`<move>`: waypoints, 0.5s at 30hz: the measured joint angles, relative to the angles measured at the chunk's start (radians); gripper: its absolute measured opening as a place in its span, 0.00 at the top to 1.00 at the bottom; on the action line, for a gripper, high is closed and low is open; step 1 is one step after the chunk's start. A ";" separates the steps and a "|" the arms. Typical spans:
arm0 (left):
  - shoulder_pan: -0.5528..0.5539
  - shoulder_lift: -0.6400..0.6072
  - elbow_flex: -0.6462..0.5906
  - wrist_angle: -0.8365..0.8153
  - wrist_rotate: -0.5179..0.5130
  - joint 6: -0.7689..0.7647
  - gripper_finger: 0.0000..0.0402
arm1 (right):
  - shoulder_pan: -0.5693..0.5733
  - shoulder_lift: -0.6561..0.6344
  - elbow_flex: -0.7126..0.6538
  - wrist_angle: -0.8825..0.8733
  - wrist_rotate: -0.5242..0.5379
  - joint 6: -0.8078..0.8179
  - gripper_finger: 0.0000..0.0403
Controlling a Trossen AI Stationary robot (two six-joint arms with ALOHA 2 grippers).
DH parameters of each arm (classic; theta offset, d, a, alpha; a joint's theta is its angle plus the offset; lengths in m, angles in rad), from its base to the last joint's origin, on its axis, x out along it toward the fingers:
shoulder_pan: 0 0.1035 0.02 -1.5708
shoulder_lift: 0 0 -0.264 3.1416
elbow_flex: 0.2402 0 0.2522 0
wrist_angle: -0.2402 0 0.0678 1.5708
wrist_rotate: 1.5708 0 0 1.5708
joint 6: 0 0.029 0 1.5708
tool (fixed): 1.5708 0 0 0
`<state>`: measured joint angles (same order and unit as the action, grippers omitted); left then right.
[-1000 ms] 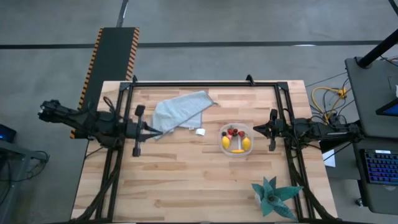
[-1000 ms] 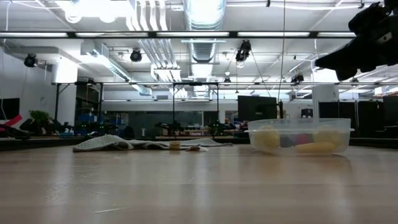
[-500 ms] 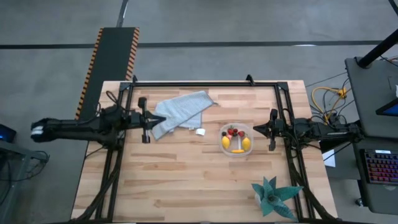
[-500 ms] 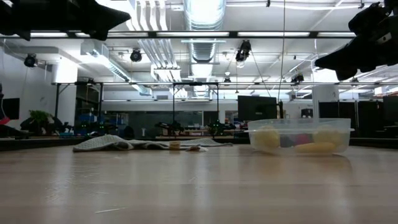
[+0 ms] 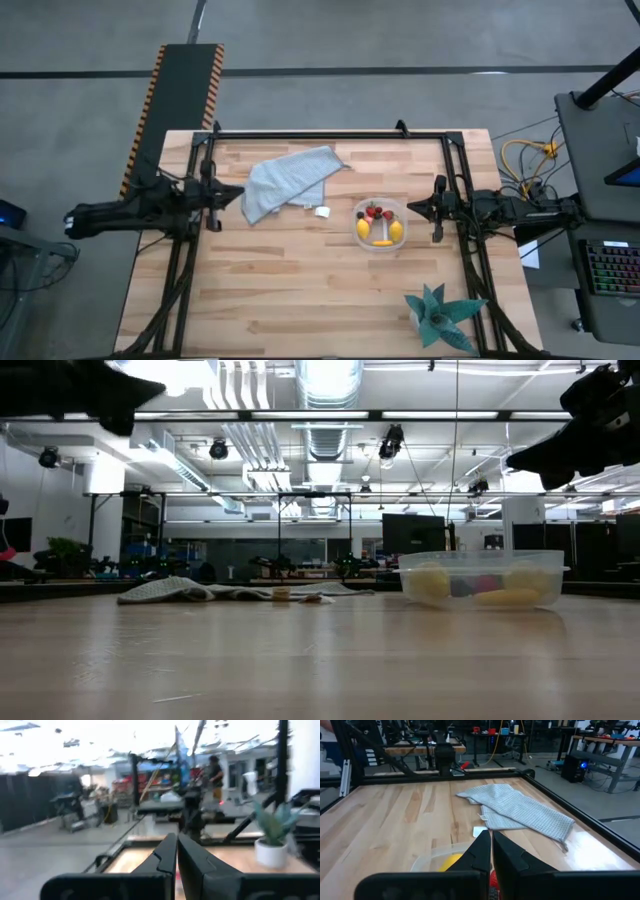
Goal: Pick and placing Produce into tupperware
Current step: Return to Home Position
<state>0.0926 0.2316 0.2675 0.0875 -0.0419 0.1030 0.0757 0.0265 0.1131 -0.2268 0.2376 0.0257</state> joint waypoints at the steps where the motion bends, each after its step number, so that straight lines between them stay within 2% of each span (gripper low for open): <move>1: -0.010 -0.019 -0.021 -0.006 -0.025 -0.001 1.00 | 0.000 0.000 0.000 0.000 0.000 0.000 0.98; 8: -0.067 -0.109 -0.157 0.061 -0.091 -0.019 1.00 | 0.000 0.000 0.000 0.000 0.000 0.000 0.98; 15: -0.083 -0.142 -0.203 0.057 -0.125 -0.034 1.00 | 0.000 0.000 0.000 0.000 0.000 0.000 0.98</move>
<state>0.0093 0.0898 0.0649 0.1447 -0.1665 0.0692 0.0757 0.0267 0.1131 -0.2268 0.2375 0.0254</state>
